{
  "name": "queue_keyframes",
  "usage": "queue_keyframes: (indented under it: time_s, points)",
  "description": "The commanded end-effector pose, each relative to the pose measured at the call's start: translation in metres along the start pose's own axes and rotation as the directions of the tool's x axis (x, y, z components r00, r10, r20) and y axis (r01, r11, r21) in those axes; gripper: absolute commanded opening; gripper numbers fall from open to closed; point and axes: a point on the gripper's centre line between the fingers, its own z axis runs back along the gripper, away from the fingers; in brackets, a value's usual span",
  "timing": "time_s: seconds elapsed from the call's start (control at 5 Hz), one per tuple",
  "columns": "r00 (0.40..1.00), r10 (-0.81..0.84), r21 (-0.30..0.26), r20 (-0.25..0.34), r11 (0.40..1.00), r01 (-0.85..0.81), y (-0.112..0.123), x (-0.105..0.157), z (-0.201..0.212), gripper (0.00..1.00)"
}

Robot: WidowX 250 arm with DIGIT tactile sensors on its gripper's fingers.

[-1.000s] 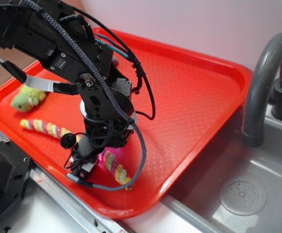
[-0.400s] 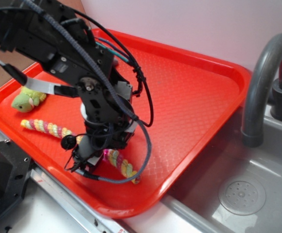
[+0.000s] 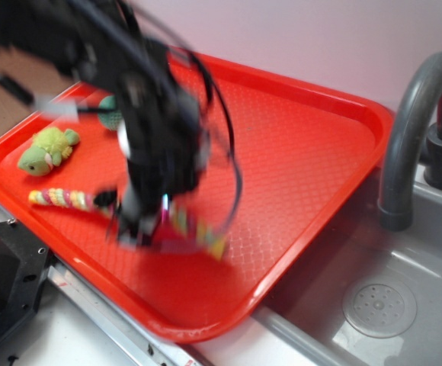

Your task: Grab the multicolored rope.

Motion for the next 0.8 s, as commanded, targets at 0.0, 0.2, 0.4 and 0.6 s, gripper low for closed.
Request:
queue_keyframes:
  time_s: [0.0,0.2,0.4,0.6]
  points:
    - [0.898,0.424,-0.023,0.115,0.905,-0.424,0.034,-0.030,0.098,0.00]
    - [0.736,0.645,-0.202,0.205,0.764,-0.613,0.039,-0.062,0.138,0.00]
    - [0.556,0.816,-0.261,0.159,0.578,-0.773,0.037,-0.082,0.155,0.00]
    - [0.407,0.909,-0.333,0.093,0.414,-0.847,0.039,-0.081,0.149,0.00]
